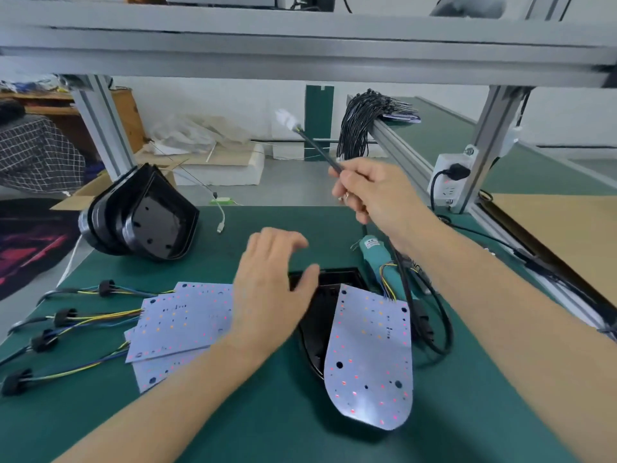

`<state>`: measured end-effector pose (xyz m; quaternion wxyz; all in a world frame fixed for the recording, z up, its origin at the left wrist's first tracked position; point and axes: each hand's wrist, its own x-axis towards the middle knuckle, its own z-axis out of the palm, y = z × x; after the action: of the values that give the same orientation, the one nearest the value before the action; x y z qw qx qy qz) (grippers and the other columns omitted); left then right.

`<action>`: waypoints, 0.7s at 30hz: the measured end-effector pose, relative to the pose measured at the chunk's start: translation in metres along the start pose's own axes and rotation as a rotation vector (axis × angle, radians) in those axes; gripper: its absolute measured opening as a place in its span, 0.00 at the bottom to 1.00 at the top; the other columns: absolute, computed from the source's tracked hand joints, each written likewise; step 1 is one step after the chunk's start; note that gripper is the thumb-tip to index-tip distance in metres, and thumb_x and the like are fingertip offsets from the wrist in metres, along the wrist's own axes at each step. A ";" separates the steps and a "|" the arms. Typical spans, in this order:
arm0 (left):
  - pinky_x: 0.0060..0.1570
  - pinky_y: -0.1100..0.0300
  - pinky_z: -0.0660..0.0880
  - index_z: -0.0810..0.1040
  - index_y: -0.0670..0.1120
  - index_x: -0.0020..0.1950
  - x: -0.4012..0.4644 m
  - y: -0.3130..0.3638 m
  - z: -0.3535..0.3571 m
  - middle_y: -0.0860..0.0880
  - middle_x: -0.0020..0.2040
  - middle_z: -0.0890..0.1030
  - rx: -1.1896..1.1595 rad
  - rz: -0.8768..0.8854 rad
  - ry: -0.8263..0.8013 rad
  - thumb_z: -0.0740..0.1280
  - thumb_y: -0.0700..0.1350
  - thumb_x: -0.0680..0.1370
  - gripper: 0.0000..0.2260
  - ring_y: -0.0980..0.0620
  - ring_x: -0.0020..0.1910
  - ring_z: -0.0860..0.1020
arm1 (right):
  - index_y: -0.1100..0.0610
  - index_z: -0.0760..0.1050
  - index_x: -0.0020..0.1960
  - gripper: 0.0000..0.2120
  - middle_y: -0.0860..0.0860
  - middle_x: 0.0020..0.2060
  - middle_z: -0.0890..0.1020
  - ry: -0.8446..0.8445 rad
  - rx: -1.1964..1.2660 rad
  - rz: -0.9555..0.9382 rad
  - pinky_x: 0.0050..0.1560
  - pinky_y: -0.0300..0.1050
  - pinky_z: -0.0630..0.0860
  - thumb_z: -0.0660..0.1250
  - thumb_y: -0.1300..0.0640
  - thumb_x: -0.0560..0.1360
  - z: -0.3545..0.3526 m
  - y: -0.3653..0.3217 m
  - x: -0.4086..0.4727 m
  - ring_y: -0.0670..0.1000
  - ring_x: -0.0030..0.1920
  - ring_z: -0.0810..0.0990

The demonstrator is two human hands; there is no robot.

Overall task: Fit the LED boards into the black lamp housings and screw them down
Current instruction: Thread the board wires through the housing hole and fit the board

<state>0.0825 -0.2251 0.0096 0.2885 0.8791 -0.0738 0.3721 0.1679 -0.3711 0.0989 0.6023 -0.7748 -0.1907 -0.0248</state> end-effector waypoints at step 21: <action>0.49 0.59 0.72 0.77 0.52 0.42 0.047 -0.027 -0.006 0.57 0.38 0.78 -0.731 -0.773 0.346 0.64 0.39 0.79 0.10 0.57 0.39 0.73 | 0.50 0.82 0.55 0.09 0.50 0.39 0.84 0.099 -0.565 -0.315 0.49 0.52 0.75 0.65 0.53 0.79 0.000 0.018 -0.032 0.52 0.41 0.80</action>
<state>0.1216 -0.1957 0.0329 0.6980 0.6110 0.1779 0.3284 0.1446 -0.3833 0.0737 0.3606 -0.8701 -0.2643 -0.2074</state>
